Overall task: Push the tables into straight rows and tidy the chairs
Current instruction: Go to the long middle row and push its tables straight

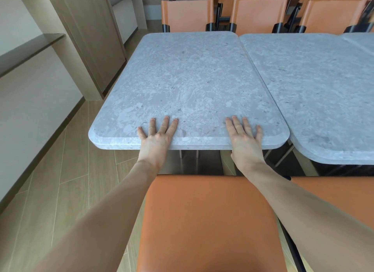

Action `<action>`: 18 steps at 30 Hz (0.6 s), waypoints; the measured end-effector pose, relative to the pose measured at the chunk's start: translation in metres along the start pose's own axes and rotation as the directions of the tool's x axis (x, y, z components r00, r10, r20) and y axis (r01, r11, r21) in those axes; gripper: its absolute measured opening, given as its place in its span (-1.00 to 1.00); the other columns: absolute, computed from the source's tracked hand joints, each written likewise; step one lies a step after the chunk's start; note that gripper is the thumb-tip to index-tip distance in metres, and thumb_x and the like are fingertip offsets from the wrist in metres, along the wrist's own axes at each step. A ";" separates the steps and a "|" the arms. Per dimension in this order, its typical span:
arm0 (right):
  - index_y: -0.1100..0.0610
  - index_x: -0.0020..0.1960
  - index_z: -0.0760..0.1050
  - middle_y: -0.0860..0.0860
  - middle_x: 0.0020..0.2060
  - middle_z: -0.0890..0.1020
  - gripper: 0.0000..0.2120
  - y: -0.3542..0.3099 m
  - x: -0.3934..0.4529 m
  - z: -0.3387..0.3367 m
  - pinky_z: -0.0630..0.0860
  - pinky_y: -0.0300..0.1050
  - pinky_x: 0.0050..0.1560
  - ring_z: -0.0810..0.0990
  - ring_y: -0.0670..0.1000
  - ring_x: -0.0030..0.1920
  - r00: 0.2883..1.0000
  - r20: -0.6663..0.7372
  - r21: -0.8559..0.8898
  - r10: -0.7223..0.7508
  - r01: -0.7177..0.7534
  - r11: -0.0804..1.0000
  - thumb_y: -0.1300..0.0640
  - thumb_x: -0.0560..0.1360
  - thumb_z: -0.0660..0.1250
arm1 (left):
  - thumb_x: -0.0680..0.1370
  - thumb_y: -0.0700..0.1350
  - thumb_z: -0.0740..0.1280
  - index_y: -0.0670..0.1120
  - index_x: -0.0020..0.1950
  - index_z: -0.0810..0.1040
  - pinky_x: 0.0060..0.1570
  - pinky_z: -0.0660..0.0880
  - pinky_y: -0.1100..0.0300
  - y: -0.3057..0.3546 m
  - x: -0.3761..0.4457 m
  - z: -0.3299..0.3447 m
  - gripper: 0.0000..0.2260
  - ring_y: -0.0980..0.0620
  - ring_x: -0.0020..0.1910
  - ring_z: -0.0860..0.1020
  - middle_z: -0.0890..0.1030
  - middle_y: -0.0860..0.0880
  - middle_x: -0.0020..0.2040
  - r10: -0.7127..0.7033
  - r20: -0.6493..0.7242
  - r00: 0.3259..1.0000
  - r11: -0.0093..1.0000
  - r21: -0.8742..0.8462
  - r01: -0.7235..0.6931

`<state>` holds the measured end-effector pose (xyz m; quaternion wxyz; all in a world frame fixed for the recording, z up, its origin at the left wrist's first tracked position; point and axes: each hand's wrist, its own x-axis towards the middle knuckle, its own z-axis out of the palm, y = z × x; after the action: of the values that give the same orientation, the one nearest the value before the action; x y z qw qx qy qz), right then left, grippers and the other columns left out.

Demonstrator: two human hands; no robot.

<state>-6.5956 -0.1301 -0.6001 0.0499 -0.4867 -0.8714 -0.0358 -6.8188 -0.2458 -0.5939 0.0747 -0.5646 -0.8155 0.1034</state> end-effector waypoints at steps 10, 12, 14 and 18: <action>0.06 0.64 -0.16 0.02 0.64 -0.05 0.00 -0.002 0.000 0.001 -0.11 0.31 0.55 -0.11 0.16 0.63 1.000 -0.010 -0.008 0.017 -0.017 1.000 0.44 0.44 0.38 | 0.54 -0.44 0.23 0.05 0.63 -0.32 0.47 0.15 -0.38 -0.001 0.001 0.002 -0.07 -0.28 0.63 -0.05 -0.14 0.01 0.67 0.006 -0.015 1.000 1.000 -0.008 -0.006; 0.06 0.64 -0.16 0.02 0.64 -0.05 -0.01 -0.003 0.000 0.001 -0.10 0.31 0.55 -0.11 0.16 0.63 1.000 -0.009 -0.011 0.017 -0.017 1.000 0.43 0.45 0.38 | 0.54 -0.45 0.22 0.05 0.63 -0.31 0.47 0.15 -0.38 -0.001 0.001 0.002 -0.08 -0.28 0.63 -0.05 -0.13 0.01 0.67 0.006 -0.011 1.000 1.000 -0.018 -0.006; 0.06 0.64 -0.16 0.03 0.64 -0.04 -0.02 -0.003 0.000 0.001 -0.10 0.31 0.55 -0.11 0.16 0.63 1.000 -0.012 -0.014 0.020 -0.020 1.000 0.44 0.45 0.36 | 0.54 -0.45 0.23 0.05 0.63 -0.32 0.47 0.15 -0.39 -0.001 0.001 0.002 -0.07 -0.29 0.63 -0.05 -0.13 0.00 0.67 0.005 -0.015 1.000 1.000 -0.013 -0.005; 0.06 0.64 -0.16 0.02 0.64 -0.05 -0.04 -0.004 0.000 0.001 -0.09 0.30 0.56 -0.10 0.16 0.63 1.000 -0.012 -0.027 0.021 -0.021 0.999 0.46 0.46 0.32 | 0.53 -0.45 0.24 0.05 0.63 -0.32 0.47 0.14 -0.39 -0.002 0.001 0.002 -0.06 -0.29 0.63 -0.04 -0.12 0.00 0.67 0.006 -0.022 1.000 1.000 -0.018 -0.006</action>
<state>-6.5990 -0.1324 -0.6008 0.0486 -0.4962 -0.8654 -0.0499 -6.8211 -0.2456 -0.5959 0.0782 -0.5689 -0.8137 0.0898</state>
